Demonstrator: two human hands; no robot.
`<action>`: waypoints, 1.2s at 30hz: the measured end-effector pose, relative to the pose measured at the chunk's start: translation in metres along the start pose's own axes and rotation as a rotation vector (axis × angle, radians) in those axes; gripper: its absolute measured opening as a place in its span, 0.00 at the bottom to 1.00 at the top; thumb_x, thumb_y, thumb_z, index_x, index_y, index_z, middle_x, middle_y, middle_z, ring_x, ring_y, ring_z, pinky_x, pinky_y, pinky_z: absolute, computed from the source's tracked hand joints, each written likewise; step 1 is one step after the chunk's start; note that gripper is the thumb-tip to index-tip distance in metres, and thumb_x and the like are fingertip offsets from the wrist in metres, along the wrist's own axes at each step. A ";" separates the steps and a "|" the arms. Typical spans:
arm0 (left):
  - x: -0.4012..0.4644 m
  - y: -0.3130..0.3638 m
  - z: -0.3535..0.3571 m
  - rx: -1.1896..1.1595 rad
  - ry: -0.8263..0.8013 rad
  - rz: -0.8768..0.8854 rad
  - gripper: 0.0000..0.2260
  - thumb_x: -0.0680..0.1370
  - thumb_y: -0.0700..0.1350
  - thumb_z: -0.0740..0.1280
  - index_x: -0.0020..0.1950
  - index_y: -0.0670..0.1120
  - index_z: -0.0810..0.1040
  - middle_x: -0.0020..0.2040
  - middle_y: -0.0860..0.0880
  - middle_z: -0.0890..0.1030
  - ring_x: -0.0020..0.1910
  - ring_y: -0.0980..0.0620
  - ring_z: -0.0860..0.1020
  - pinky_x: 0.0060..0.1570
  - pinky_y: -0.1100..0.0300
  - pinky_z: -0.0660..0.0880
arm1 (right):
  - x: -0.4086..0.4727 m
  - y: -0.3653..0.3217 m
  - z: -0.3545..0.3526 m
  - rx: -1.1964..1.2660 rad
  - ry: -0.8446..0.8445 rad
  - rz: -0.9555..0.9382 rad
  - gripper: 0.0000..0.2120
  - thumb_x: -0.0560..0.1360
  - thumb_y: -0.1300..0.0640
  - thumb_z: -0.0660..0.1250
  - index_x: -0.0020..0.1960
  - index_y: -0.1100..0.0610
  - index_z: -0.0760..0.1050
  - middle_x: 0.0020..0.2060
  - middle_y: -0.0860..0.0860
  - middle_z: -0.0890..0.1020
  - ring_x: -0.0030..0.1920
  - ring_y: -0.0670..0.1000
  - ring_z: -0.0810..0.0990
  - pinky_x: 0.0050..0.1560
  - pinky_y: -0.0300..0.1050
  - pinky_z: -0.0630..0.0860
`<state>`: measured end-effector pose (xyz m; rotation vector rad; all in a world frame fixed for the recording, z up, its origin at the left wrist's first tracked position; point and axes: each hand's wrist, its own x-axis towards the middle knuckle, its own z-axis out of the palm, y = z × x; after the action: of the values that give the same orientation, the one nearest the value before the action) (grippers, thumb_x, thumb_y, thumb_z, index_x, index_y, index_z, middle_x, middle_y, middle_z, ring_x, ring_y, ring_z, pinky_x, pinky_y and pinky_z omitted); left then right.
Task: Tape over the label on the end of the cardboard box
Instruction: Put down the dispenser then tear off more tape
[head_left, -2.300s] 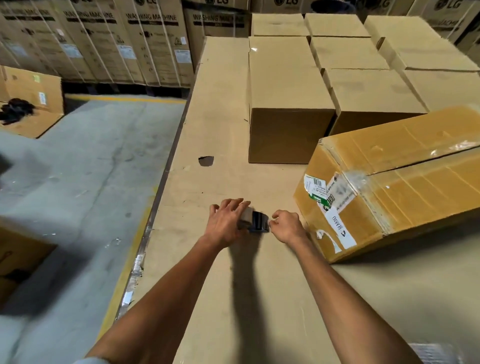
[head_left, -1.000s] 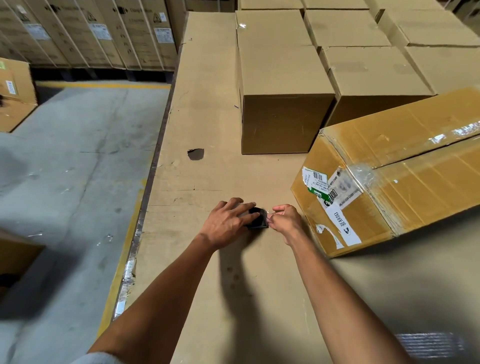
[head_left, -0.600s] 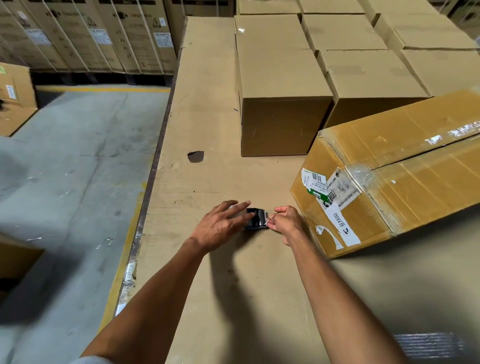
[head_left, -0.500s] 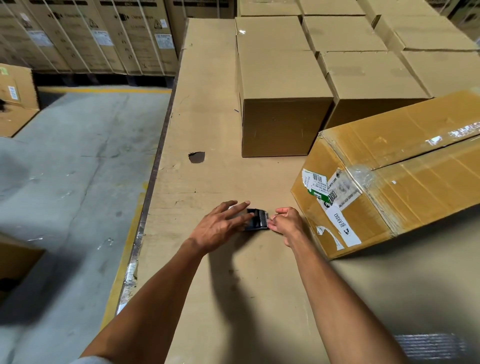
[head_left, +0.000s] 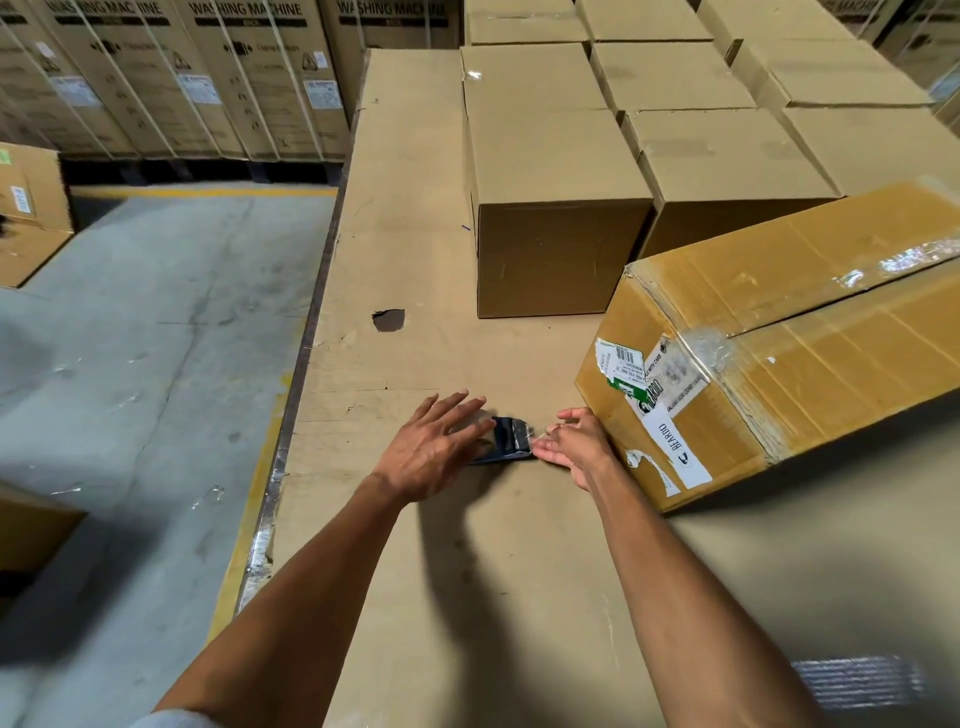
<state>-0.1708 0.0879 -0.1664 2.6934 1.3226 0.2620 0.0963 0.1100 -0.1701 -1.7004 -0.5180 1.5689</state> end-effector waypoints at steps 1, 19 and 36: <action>0.004 0.002 -0.003 0.034 0.002 0.010 0.22 0.88 0.60 0.60 0.80 0.54 0.73 0.83 0.46 0.70 0.81 0.41 0.68 0.79 0.41 0.65 | -0.002 -0.003 -0.003 0.010 -0.024 0.001 0.19 0.80 0.78 0.57 0.65 0.61 0.67 0.56 0.64 0.76 0.50 0.63 0.86 0.55 0.57 0.84; 0.008 0.017 -0.013 0.153 -0.054 -0.114 0.28 0.76 0.56 0.74 0.74 0.53 0.73 0.80 0.49 0.72 0.69 0.44 0.76 0.64 0.46 0.75 | -0.022 -0.006 0.006 0.054 -0.103 0.032 0.18 0.86 0.66 0.52 0.74 0.56 0.62 0.66 0.61 0.72 0.54 0.70 0.83 0.63 0.65 0.79; 0.012 0.076 -0.060 0.084 0.139 -0.114 0.29 0.77 0.62 0.73 0.75 0.49 0.76 0.80 0.48 0.73 0.73 0.43 0.75 0.70 0.45 0.69 | -0.102 -0.057 -0.008 -0.102 -0.103 -0.361 0.16 0.87 0.65 0.54 0.72 0.59 0.70 0.70 0.60 0.78 0.73 0.61 0.75 0.75 0.56 0.70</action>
<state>-0.1177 0.0538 -0.0921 2.6987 1.5535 0.3959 0.0976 0.0698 -0.0606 -1.5024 -0.9169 1.3891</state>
